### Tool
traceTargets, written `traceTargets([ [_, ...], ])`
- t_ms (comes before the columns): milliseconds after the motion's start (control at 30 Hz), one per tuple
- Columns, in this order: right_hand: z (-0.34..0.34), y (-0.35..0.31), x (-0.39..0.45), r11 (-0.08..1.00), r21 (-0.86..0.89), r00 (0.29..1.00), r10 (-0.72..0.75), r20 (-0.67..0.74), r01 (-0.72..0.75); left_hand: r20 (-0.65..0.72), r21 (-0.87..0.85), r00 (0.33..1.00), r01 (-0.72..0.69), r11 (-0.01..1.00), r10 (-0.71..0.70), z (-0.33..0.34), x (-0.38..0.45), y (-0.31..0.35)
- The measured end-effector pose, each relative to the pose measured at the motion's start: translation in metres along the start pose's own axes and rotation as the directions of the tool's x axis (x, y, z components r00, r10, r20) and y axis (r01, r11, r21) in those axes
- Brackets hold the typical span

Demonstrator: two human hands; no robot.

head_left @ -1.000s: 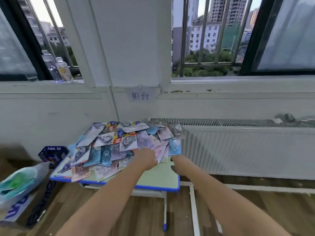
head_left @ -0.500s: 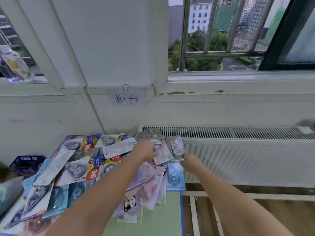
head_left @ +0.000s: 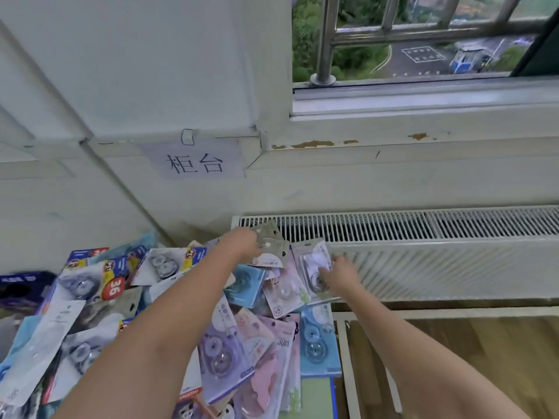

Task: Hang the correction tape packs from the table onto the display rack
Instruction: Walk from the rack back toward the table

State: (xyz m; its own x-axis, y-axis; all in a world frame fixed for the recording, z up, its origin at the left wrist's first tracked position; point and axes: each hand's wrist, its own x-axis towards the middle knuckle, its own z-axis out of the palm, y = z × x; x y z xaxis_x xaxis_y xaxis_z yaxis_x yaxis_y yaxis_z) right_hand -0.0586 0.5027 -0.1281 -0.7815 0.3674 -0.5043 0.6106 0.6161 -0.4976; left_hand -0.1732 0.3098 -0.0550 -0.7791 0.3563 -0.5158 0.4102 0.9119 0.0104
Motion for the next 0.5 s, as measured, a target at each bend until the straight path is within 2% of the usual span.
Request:
traceTargets([
  [133,0.006,0.003,0.007,0.989,0.131,0.997,0.062,0.042,-0.067,0.069,0.053,0.994,-0.094,0.994,0.09,0.005,0.02,-0.009],
  [333,0.013,0.006,0.011,0.906,0.396,0.989,0.137,0.057,-0.148,0.099,0.132,0.982,-0.174,0.976,0.162,0.011,0.039,-0.017],
  [500,0.01,0.004,0.006,0.849,0.507,0.988,0.146,0.046,-0.149,0.085,0.136,0.974,-0.219,0.966,0.209,0.008,0.045,-0.019],
])
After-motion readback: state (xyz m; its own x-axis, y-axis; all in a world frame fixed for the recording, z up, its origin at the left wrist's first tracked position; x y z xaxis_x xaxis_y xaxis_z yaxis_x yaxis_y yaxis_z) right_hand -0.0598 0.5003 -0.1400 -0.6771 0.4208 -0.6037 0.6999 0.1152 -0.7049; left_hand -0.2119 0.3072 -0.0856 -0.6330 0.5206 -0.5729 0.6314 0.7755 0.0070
